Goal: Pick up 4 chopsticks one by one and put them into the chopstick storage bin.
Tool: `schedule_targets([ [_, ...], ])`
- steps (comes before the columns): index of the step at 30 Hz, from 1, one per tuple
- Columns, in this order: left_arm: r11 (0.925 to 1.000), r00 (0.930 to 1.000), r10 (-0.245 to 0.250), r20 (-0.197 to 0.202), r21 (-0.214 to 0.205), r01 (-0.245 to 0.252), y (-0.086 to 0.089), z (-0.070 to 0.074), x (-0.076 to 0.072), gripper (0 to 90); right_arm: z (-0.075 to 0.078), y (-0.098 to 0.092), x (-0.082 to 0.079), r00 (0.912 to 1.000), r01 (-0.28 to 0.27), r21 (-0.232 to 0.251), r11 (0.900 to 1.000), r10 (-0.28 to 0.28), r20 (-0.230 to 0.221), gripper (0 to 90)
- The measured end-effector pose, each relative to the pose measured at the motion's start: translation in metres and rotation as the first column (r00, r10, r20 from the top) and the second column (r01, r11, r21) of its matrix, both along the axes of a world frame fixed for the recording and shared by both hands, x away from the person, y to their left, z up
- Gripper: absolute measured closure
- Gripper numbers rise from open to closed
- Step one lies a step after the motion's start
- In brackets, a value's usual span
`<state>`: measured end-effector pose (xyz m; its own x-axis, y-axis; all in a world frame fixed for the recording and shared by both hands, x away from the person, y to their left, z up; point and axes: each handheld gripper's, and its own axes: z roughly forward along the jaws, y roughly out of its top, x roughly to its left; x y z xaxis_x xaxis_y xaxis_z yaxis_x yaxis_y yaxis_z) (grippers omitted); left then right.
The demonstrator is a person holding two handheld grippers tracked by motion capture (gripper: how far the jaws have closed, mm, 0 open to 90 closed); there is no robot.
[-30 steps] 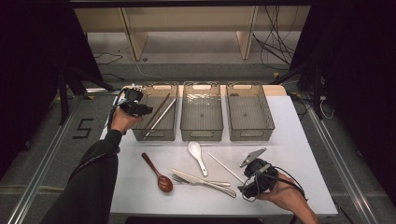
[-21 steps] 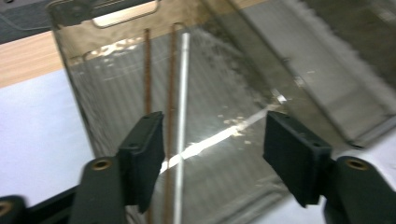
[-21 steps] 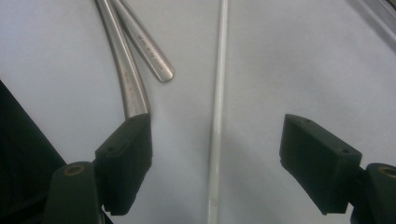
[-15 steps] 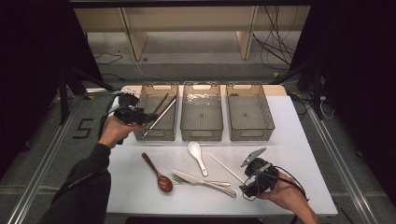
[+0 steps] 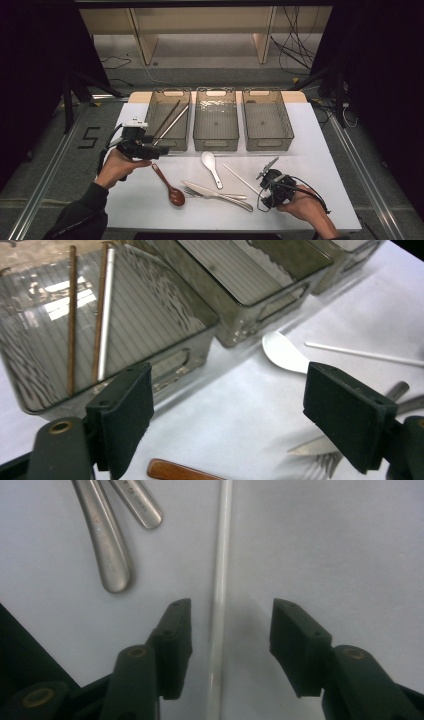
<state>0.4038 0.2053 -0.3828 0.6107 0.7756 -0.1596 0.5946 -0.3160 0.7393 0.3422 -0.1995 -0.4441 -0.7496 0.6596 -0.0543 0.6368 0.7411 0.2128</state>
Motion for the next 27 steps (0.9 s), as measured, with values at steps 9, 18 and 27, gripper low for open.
schedule_targets([
  [9,0.9989,0.9980,-0.024,0.059,-0.038,0.027,-0.007,-0.002,-0.025,18.0,-0.004,0.001,0.005,0.9994,-0.003,-0.022,0.9997,0.002,-0.034,63.2],
  [18,0.9980,0.9963,-0.053,0.068,-0.032,0.055,-0.013,-0.009,-0.038,17.1,-0.008,0.004,0.007,0.9981,-0.013,-0.033,0.9994,0.011,-0.060,69.7],
  [27,0.9986,0.9972,-0.042,0.061,-0.027,0.044,-0.012,-0.013,-0.041,16.9,-0.009,0.008,0.010,0.9965,-0.024,-0.053,0.9983,0.020,-0.081,73.6],
])
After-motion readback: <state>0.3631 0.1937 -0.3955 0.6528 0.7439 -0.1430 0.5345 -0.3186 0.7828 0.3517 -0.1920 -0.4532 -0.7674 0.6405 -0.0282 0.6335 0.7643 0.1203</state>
